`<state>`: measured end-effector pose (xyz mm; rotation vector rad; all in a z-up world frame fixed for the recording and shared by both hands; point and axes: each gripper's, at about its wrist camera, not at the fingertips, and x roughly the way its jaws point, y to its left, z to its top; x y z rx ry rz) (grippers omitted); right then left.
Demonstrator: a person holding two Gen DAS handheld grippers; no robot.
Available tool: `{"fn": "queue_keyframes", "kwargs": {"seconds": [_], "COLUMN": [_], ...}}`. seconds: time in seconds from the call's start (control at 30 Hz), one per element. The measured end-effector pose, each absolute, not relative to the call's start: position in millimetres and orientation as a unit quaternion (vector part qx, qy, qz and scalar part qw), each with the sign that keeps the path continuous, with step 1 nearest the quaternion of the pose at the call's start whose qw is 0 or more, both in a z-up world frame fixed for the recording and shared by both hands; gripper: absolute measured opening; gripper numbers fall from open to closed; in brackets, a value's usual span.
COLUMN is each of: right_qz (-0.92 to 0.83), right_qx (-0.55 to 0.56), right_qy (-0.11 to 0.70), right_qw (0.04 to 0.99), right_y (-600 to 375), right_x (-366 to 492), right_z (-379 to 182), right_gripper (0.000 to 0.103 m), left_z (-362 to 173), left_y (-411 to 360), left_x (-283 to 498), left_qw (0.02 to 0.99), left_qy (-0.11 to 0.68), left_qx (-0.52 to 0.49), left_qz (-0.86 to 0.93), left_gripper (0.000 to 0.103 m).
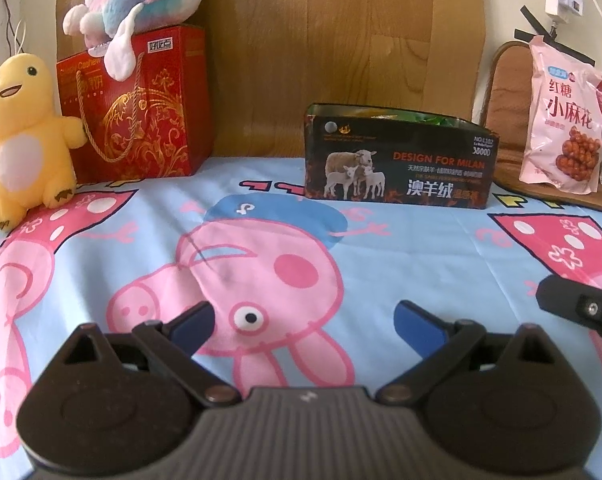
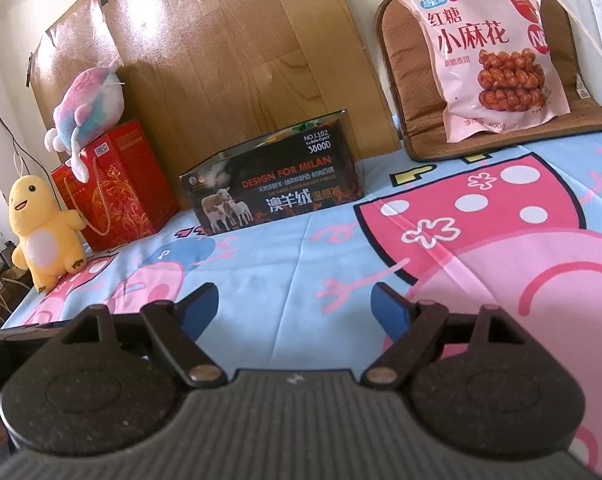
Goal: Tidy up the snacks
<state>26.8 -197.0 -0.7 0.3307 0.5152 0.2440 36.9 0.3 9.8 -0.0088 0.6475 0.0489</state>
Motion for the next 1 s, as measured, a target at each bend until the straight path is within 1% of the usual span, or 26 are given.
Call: {"fn": "queue_keyframes", "kwargs": {"seconds": [0.4,1.0], "right_qz": [0.119,0.119], "right_qx": [0.161,0.161], "right_qy": [0.252,0.252], "right_qw": [0.947,0.947], "right_y": [-196.2,-196.2], "right_x": [25.8,25.9], "right_z": [0.0,-0.2], "right_gripper": [0.086,0.086], "left_z": [11.1,9.8], "left_y": [0.4,0.0], "left_x": [34.1,36.8], "left_qw": [0.951,0.947], "left_qy": [0.31,0.32], "left_qx": [-0.004,0.0], "left_qz": [0.023,0.024], "left_gripper": [0.102,0.103]}}
